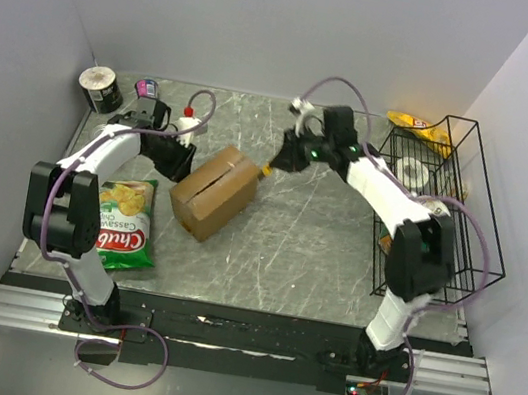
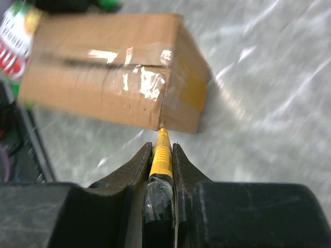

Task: Unpack the express box

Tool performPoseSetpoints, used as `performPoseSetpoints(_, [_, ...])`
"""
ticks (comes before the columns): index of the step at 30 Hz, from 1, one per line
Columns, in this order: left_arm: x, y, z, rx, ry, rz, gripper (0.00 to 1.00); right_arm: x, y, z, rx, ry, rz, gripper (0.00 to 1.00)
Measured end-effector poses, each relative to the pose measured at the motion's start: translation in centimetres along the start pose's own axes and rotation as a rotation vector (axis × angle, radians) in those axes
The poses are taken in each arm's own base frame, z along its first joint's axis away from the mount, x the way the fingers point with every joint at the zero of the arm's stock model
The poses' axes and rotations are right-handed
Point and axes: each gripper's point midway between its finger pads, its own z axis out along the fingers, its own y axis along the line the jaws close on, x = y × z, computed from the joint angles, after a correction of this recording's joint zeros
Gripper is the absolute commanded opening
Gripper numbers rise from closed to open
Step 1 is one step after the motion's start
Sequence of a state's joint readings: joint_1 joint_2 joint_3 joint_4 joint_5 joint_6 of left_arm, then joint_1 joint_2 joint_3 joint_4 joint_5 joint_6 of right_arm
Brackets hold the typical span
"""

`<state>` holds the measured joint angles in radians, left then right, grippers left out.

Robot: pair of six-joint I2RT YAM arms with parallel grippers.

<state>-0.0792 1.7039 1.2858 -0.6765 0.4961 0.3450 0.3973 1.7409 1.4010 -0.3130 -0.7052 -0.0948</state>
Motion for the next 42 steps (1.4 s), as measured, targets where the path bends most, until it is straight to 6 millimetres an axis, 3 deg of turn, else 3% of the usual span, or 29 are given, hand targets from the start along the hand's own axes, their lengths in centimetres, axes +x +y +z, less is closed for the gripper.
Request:
performPoseSetpoints(4, [0.8,-3.1,-0.3,0.111,0.011,0.06,0.39,-4.3,-1.2,4.2,-0.004,-0.042,-0.035,0.0])
performPoseSetpoints(7, [2.8,-6.1,-0.9,0.229,0.052,0.071,0.43,-7.1,-1.7,7.2,-0.002,-0.088,-0.033,0.0])
performPoseSetpoints(11, [5.2,-8.6,-2.0,0.313,0.096,0.066,0.47,-7.3,-1.4,7.8,0.008,-0.089,-0.019,0.0])
performPoseSetpoints(14, [5.9,-9.3,-3.4,0.32,0.089,0.075,0.49,-6.9,-1.9,6.6,0.026,-0.095,0.009,0.0])
performPoseSetpoints(20, [5.9,-9.1,-5.4,0.307,0.047,0.141,0.52,-5.6,-3.8,0.4,0.145,-0.102,0.046,0.0])
performPoseSetpoints(23, [6.5,-9.3,-5.6,0.329,0.054,0.211,0.53,-4.8,-2.3,-2.6,0.161,-0.105,0.004,0.0])
performPoseSetpoints(27, [8.6,-10.5,-5.0,0.376,0.068,0.321,0.53,-1.6,1.2,-5.4,0.144,-0.085,-0.038,0.0])
performPoseSetpoints(31, [9.2,-13.6,-3.3,0.468,0.089,0.446,0.54,1.9,2.4,-6.3,0.145,-0.041,-0.017,0.0])
performPoseSetpoints(38, [6.5,-20.6,1.3,0.668,0.101,0.661,0.56,5.5,1.7,-7.3,0.192,0.022,0.029,0.0])
performPoseSetpoints(42, [4.3,-21.2,2.3,0.691,0.096,0.715,0.57,6.1,1.4,-7.3,0.205,0.033,0.028,0.0])
